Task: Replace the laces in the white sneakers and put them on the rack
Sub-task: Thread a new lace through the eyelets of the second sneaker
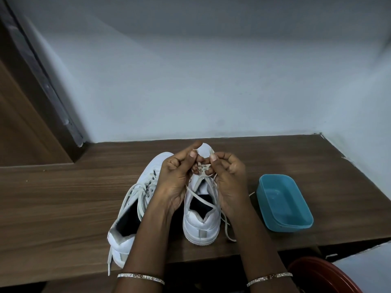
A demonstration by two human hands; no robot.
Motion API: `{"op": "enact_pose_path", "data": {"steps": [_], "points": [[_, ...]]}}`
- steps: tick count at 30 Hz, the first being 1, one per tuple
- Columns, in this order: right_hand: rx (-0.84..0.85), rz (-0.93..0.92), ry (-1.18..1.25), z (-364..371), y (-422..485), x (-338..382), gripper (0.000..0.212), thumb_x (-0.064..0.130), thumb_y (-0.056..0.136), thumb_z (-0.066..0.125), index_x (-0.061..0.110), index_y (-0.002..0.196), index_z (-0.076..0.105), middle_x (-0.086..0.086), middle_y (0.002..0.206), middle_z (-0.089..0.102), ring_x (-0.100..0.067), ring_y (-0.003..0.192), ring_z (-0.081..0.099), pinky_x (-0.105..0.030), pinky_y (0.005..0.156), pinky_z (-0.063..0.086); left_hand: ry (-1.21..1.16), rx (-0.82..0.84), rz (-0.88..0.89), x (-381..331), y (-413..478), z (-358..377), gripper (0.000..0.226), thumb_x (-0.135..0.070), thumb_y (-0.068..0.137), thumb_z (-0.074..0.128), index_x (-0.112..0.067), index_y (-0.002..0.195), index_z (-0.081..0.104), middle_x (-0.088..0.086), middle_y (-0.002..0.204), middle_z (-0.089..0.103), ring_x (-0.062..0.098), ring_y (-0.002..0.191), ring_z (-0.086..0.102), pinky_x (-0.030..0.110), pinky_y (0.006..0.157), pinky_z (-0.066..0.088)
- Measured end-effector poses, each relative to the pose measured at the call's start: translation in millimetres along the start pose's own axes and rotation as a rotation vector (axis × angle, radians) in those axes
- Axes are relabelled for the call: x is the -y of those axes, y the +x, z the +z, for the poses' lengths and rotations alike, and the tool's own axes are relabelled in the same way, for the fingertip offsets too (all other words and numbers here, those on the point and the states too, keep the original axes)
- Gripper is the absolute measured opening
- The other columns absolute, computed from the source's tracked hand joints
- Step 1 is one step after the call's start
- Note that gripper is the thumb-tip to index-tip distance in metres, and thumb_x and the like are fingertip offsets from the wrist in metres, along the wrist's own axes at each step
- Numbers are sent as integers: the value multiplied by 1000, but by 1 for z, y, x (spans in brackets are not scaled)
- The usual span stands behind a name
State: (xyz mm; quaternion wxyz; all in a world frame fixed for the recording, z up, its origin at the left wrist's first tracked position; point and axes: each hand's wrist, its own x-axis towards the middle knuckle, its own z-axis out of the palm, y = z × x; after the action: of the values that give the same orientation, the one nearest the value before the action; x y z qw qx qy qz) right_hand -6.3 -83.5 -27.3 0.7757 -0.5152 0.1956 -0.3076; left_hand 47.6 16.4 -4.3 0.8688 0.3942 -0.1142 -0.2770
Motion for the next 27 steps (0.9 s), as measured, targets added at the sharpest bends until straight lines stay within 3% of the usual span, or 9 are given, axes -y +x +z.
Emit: {"op": "enact_pose_path", "data": {"steps": [4, 7, 10, 16, 19, 22, 27], "points": [[29, 35, 131, 0, -1, 4, 8, -2, 86, 70, -3, 94, 68, -23, 87, 72, -31, 71, 65, -40, 72, 57, 65, -39, 49, 7, 3, -4, 7, -5, 85, 67, -7, 92, 65, 17, 84, 72, 14, 52, 59, 33, 64, 57], [12, 42, 128, 2, -1, 0, 9, -1, 82, 75, 1, 91, 73, -24, 84, 70, -29, 69, 59, -49, 77, 50, 124, -55, 73, 9, 3, -5, 8, -6, 78, 72, -6, 78, 64, 15, 75, 71, 13, 48, 57, 28, 58, 54], [16, 30, 120, 3, -2, 0, 8, 1, 83, 75, 2, 90, 75, -25, 83, 70, -30, 69, 58, -47, 74, 52, 143, -71, 75, 12, 3, -5, 16, -7, 72, 75, 1, 82, 66, 9, 60, 64, 11, 46, 54, 24, 54, 51], [182, -5, 95, 0, -8, 8, 15, -6, 88, 64, 1, 94, 76, -18, 85, 74, -24, 65, 65, -31, 67, 57, 20, -119, 44, 19, 7, -3, 15, -4, 69, 74, -1, 80, 65, 7, 57, 62, 10, 43, 50, 24, 53, 52], [246, 9, 28, -7, -7, 10, 19, -7, 88, 63, 1, 98, 76, -20, 88, 74, -25, 74, 68, -32, 76, 57, 2, -139, 59, 16, 8, -2, 23, -2, 68, 74, -5, 84, 57, 4, 55, 62, 9, 41, 51, 23, 49, 51], [287, 26, -9, -12, -5, 13, 22, -2, 86, 68, -4, 107, 73, -25, 93, 73, -31, 83, 69, -35, 81, 56, 29, -137, 42, 14, 8, -4, 25, -3, 68, 74, -6, 92, 67, 6, 61, 62, 9, 43, 51, 22, 50, 51], [231, -31, -33, -11, -2, 7, 20, 14, 90, 70, -2, 101, 74, -27, 87, 69, -34, 80, 66, -46, 85, 54, 59, -69, -3, 13, 7, -9, 20, -2, 76, 72, 8, 93, 67, 14, 64, 66, 20, 52, 59, 32, 63, 57]]}}
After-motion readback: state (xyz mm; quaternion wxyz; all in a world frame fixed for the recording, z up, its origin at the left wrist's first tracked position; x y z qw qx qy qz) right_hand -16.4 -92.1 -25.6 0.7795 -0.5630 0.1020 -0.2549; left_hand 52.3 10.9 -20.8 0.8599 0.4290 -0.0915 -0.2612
